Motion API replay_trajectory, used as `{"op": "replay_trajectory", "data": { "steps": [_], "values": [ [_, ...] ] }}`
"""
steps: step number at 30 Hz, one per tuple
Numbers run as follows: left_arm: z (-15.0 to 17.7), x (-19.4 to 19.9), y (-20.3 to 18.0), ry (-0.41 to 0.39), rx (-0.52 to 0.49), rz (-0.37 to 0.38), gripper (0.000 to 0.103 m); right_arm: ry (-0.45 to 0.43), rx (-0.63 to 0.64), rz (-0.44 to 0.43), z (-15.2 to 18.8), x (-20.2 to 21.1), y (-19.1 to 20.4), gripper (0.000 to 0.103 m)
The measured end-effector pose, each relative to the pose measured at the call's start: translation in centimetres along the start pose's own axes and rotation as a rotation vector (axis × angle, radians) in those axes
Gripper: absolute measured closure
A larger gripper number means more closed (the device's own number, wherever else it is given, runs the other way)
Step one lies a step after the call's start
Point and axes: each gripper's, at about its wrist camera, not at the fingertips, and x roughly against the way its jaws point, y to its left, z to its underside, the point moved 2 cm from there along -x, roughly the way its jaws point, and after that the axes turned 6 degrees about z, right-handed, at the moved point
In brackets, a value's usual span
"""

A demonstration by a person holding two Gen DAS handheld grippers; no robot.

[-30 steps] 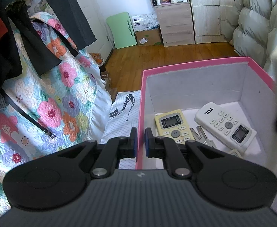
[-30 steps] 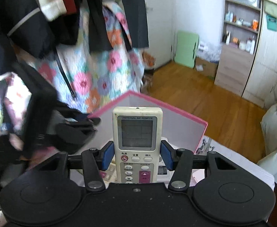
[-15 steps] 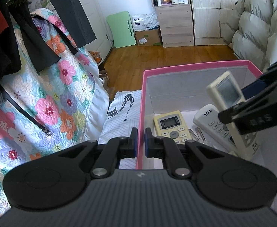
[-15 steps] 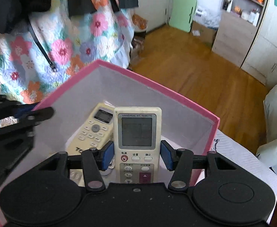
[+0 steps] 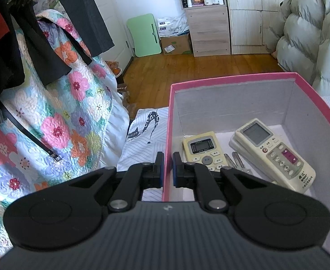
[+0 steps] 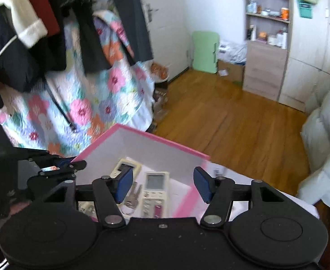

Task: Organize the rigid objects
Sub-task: 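Move the right gripper to the metal keys on the bed cover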

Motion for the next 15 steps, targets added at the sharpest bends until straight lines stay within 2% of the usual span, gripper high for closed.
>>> {"op": "replay_trajectory", "data": {
  "steps": [3, 9, 12, 15],
  "values": [
    [0.0, 0.0, 0.0, 0.000, -0.007, -0.005, 0.097, -0.022, -0.029, 0.059, 1.4, 1.7, -2.6, 0.033],
    [0.0, 0.0, 0.0, 0.001, -0.009, -0.008, 0.097, 0.017, -0.154, 0.095, 6.1, 0.4, -7.1, 0.033],
    [-0.1, 0.0, -0.1, 0.003, -0.016, -0.015, 0.096, 0.019, -0.169, 0.094, 8.0, -1.2, -7.7, 0.033],
    [-0.1, 0.1, -0.1, 0.004, -0.020, -0.018, 0.096, -0.006, -0.125, 0.093, 9.0, -3.1, -7.5, 0.033]
  ]
}}
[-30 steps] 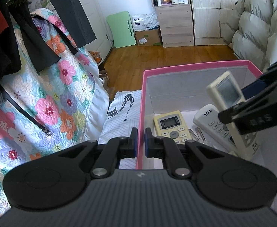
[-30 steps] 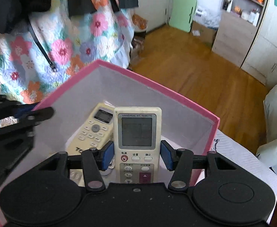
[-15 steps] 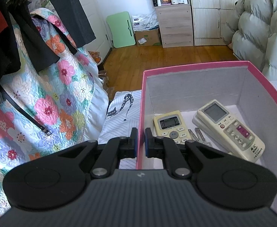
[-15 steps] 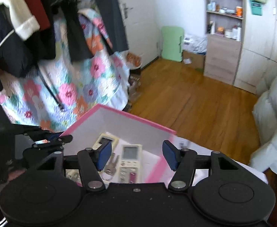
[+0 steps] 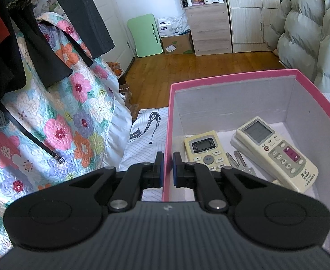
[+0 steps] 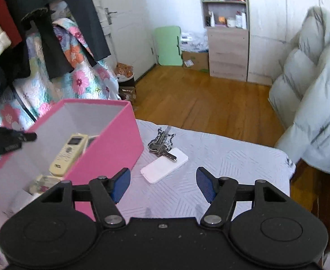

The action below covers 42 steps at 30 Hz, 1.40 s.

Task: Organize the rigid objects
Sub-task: 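Move the right gripper to the metal keys on the bed cover, then grasp the metal keys by their ring with the right gripper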

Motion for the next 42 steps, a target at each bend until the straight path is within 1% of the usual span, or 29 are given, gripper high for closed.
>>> {"op": "replay_trajectory", "data": {
  "steps": [2, 5, 9, 11, 13, 14, 15, 17, 18, 19, 20, 21, 22, 23, 25, 26, 27, 28, 29, 31, 34, 36, 37, 38, 41, 42],
  "values": [
    [0.0, 0.0, 0.0, 0.001, 0.001, -0.001, 0.096, -0.014, 0.045, -0.002, 0.1, -1.2, 0.3, 0.034],
    [0.0, 0.0, 0.0, 0.000, 0.000, -0.002, 0.096, -0.015, 0.094, -0.036, 0.0, -2.9, 0.1, 0.034],
    [0.0, 0.0, 0.2, -0.001, 0.005, 0.003, 0.096, -0.005, 0.157, -0.073, -1.5, -6.5, 0.9, 0.034],
    [0.0, 0.0, 0.2, -0.003, 0.005, 0.005, 0.096, -0.004, 0.193, -0.064, -2.0, -8.2, 1.4, 0.035],
    [0.0, 0.0, 0.2, -0.002, 0.002, 0.003, 0.096, 0.008, 0.238, -0.058, -2.4, -10.1, 2.0, 0.040],
    [0.0, 0.0, 0.2, -0.001, 0.001, 0.001, 0.096, 0.017, 0.261, -0.069, -2.6, -11.0, 2.3, 0.042],
    [0.0, 0.0, 0.2, 0.000, 0.000, -0.001, 0.096, 0.022, 0.291, -0.064, -2.7, -11.8, 2.6, 0.050],
    [0.0, 0.0, 0.3, 0.000, 0.005, -0.001, 0.096, 0.037, 0.360, -0.037, -2.6, -13.2, 2.8, 0.050],
    [0.0, 0.0, 0.3, 0.000, 0.005, 0.000, 0.096, 0.060, 0.386, -0.042, -2.5, -13.9, 2.9, 0.054],
    [0.0, 0.0, 0.3, 0.001, 0.004, -0.001, 0.096, 0.048, 0.385, -0.073, -2.4, -13.9, 2.8, 0.062],
    [0.0, 0.0, 0.3, 0.000, 0.005, -0.001, 0.096, 0.051, 0.379, -0.104, -2.3, -13.9, 2.6, 0.066],
    [0.0, 0.0, 0.3, 0.000, 0.008, 0.002, 0.096, 0.061, 0.363, -0.134, -2.3, -13.9, 2.4, 0.080],
    [0.0, 0.1, 0.2, -0.001, 0.008, 0.002, 0.096, 0.071, 0.348, -0.155, -2.3, -13.7, 2.2, 0.079],
    [0.0, 0.1, 0.2, -0.001, 0.006, 0.000, 0.096, 0.075, 0.333, -0.157, -2.2, -13.5, 2.1, 0.079],
    [0.1, 0.1, 0.1, -0.001, 0.008, 0.000, 0.096, 0.072, 0.314, -0.137, -1.9, -12.8, 2.1, 0.080],
    [0.1, 0.0, 0.1, -0.001, 0.008, -0.001, 0.096, 0.071, 0.291, -0.124, -1.7, -12.5, 2.0, 0.083],
    [0.1, 0.0, 0.1, 0.000, 0.004, -0.002, 0.096, 0.063, 0.250, -0.113, -1.6, -11.9, 1.7, 0.094],
    [0.1, 0.0, 0.1, 0.001, 0.001, -0.004, 0.095, 0.055, 0.212, -0.114, -1.6, -11.5, 1.4, 0.096],
    [0.1, 0.0, 0.1, 0.001, 0.001, -0.005, 0.095, 0.052, 0.168, -0.121, -1.6, -10.9, 0.9, 0.097],
    [0.1, 0.0, 0.0, 0.001, 0.001, -0.005, 0.095, 0.039, 0.126, -0.126, -1.5, -9.7, 0.4, 0.100],
    [0.1, -0.1, 0.0, 0.003, -0.003, -0.007, 0.095, 0.037, 0.092, -0.122, -1.2, -8.7, -0.1, 0.101],
    [0.1, -0.1, 0.1, 0.003, -0.005, -0.008, 0.095, 0.027, 0.085, -0.162, -1.1, -8.1, -0.3, 0.101],
    [0.1, -0.1, 0.1, 0.003, -0.004, -0.008, 0.095, 0.008, 0.099, -0.175, -1.1, -7.9, -0.2, 0.095],
    [0.1, -0.1, 0.0, 0.004, -0.004, -0.009, 0.095, 0.004, 0.114, -0.173, -1.4, -8.2, -0.1, 0.092],
    [0.1, -0.1, 0.1, 0.008, -0.008, -0.010, 0.095, 0.024, 0.188, -0.151, -1.3, -9.1, 0.9, 0.091],
    [0.1, -0.1, 0.1, 0.009, -0.010, -0.010, 0.095, 0.037, 0.218, -0.150, -1.4, -9.6, 1.3, 0.085]
  ]
}}
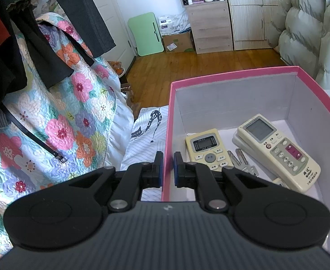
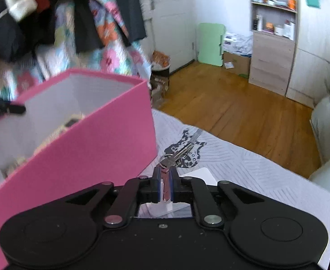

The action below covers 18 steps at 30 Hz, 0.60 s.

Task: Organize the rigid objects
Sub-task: 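Grasp the metal keys by their ring with the right gripper, then lift the keys, carry them into the pink box, open the right gripper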

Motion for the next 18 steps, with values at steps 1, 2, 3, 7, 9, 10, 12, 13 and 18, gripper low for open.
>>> {"op": "replay_trajectory", "data": {
  "steps": [1, 2, 3, 7, 9, 10, 12, 13, 18],
  "values": [
    [0.0, 0.0, -0.1, -0.001, 0.001, 0.000, 0.095, 0.019, 0.030, -0.006, -0.2, -0.6, 0.3, 0.077],
    [0.0, 0.0, 0.0, -0.001, 0.002, 0.001, 0.095, 0.027, 0.058, 0.001, -0.2, -1.0, 0.5, 0.074],
    [0.0, 0.0, -0.1, -0.001, 0.003, 0.000, 0.095, 0.027, 0.102, 0.024, -0.4, -1.6, 0.8, 0.073],
    [0.1, 0.0, -0.1, 0.000, 0.004, -0.001, 0.095, 0.022, 0.192, 0.030, -1.0, -3.8, 1.3, 0.066],
    [0.1, -0.1, 0.0, -0.001, 0.005, 0.000, 0.095, 0.034, 0.081, 0.000, -1.3, -4.2, 0.0, 0.065],
    [0.1, -0.1, -0.1, -0.001, 0.009, 0.003, 0.095, 0.034, 0.011, -0.025, -1.3, -4.2, -0.8, 0.065],
    [0.1, -0.1, -0.2, 0.001, 0.008, 0.000, 0.095, 0.015, 0.001, -0.028, -0.9, -3.9, -1.0, 0.074],
    [0.2, -0.1, -0.3, -0.001, 0.006, -0.001, 0.095, 0.001, 0.038, -0.015, -0.6, -3.5, -0.6, 0.074],
    [0.1, -0.2, -0.3, -0.002, 0.009, 0.003, 0.095, -0.063, -0.010, 0.013, 0.4, -1.4, 0.2, 0.075]
  ]
}}
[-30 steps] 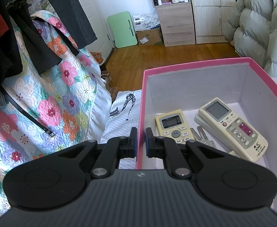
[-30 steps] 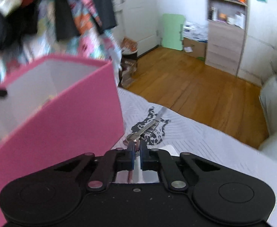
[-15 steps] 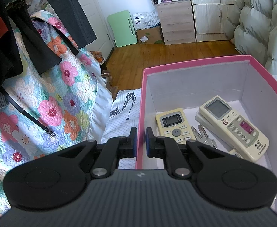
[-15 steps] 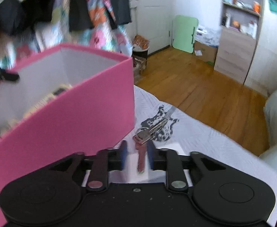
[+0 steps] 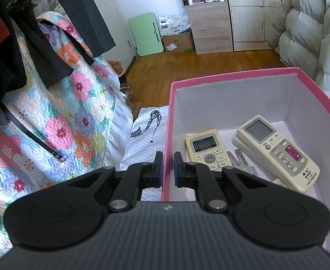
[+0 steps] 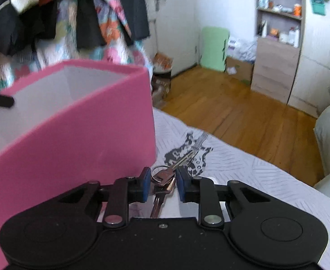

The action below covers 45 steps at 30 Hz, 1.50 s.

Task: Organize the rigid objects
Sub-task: 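Lift the keys, carry them into the pink box, open the right gripper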

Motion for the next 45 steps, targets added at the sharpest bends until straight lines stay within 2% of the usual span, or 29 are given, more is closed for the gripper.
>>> {"op": "replay_trajectory", "data": {
  "steps": [5, 6, 7, 11, 14, 15, 16, 20, 22, 24, 27, 29, 30, 31, 32, 40, 45],
  "values": [
    [-0.1, 0.0, 0.1, -0.001, 0.002, 0.001, 0.095, -0.055, -0.065, 0.024, 0.0, 2.8, -0.3, 0.076],
    [-0.1, 0.1, 0.1, -0.001, 0.002, 0.001, 0.095, -0.066, -0.075, 0.024, -0.1, 3.4, -0.4, 0.092],
    [-0.1, 0.0, 0.1, -0.001, 0.001, 0.001, 0.095, -0.077, -0.085, 0.026, -0.1, 4.0, -0.4, 0.100],
    [-0.1, 0.0, 0.0, 0.003, -0.010, -0.007, 0.094, -0.110, -0.127, 0.029, 0.0, 5.9, -0.5, 0.101],
    [-0.2, 0.1, -0.1, 0.004, -0.011, -0.008, 0.094, -0.097, -0.129, 0.029, 0.2, 6.5, -0.3, 0.101],
    [-0.2, 0.1, -0.1, 0.004, -0.010, -0.007, 0.094, -0.098, -0.112, 0.024, 0.4, 6.5, -0.2, 0.100],
    [-0.2, 0.1, -0.2, 0.004, -0.010, -0.007, 0.094, -0.097, -0.105, 0.028, 0.6, 6.6, -0.1, 0.093],
    [-0.2, 0.1, -0.3, 0.003, -0.013, -0.005, 0.094, -0.047, -0.128, -0.006, 1.5, 6.2, 0.2, 0.089],
    [-0.2, 0.1, -0.2, 0.003, -0.013, -0.004, 0.094, -0.024, -0.119, -0.020, 1.9, 5.9, 0.6, 0.070],
    [-0.2, 0.1, -0.3, 0.003, -0.011, -0.003, 0.094, 0.000, -0.093, -0.031, 2.4, 5.6, 1.4, 0.061],
    [-0.2, 0.1, -0.2, 0.003, -0.011, -0.003, 0.094, 0.040, -0.038, 0.019, 3.0, 4.5, 2.5, 0.060],
    [-0.2, 0.1, -0.2, 0.003, -0.011, -0.003, 0.094, 0.065, -0.045, 0.040, 3.4, 3.6, 2.6, 0.061],
    [-0.2, 0.1, -0.2, 0.003, -0.011, -0.003, 0.094, 0.080, -0.056, 0.050, 3.6, 3.2, 2.8, 0.078],
    [-0.2, 0.1, -0.2, 0.003, -0.010, -0.003, 0.094, 0.077, -0.053, 0.064, 3.7, 3.1, 3.0, 0.084],
    [-0.2, 0.1, -0.3, 0.003, -0.010, -0.003, 0.094, 0.067, -0.052, 0.067, 3.7, 3.3, 3.2, 0.098],
    [-0.2, 0.1, -0.3, 0.003, -0.007, 0.000, 0.094, -0.118, -0.200, 0.106, 2.2, 10.4, 4.1, 0.098],
    [-0.2, 0.0, -0.1, 0.002, -0.003, 0.006, 0.094, -0.223, -0.187, 0.116, 0.5, 15.6, 6.0, 0.098]
  ]
}}
